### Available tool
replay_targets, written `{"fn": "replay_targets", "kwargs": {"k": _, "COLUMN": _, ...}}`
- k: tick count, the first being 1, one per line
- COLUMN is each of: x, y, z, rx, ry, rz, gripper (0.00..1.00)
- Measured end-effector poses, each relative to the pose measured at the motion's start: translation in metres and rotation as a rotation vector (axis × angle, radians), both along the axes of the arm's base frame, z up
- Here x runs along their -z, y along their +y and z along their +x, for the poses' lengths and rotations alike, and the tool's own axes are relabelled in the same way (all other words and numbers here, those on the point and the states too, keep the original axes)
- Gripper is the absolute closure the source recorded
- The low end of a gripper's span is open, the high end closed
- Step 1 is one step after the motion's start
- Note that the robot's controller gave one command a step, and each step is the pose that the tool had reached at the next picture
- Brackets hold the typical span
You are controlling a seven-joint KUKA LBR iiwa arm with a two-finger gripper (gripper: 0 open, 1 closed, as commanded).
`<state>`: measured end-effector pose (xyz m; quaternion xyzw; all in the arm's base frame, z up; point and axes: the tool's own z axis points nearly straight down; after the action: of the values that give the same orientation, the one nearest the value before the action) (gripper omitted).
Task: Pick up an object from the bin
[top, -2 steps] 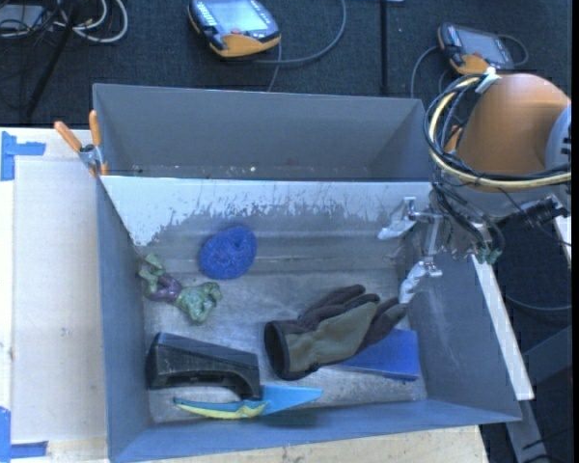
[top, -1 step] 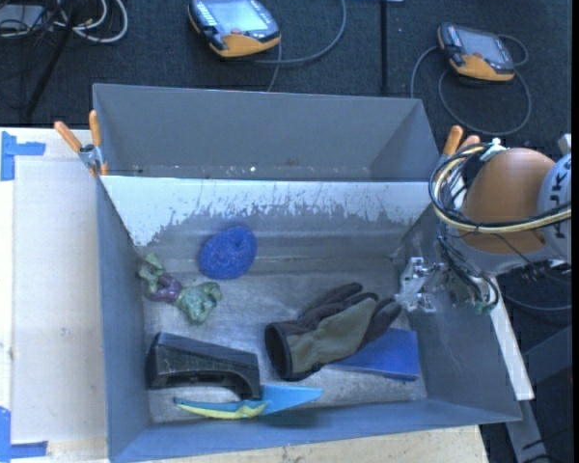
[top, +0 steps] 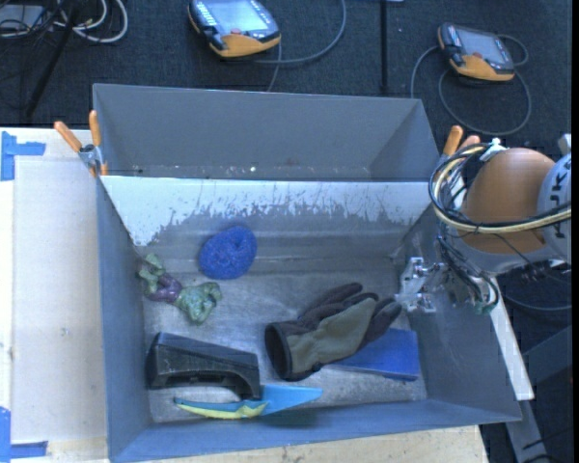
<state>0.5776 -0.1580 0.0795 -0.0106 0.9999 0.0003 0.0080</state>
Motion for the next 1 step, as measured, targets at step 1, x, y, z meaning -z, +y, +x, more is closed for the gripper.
{"fn": "replay_targets", "kwargs": {"k": 1, "x": -0.0316, "y": 0.0016, "z": -0.0052, "rx": -0.013, "ry": 0.022, "rz": 0.001, "gripper": 1.0}}
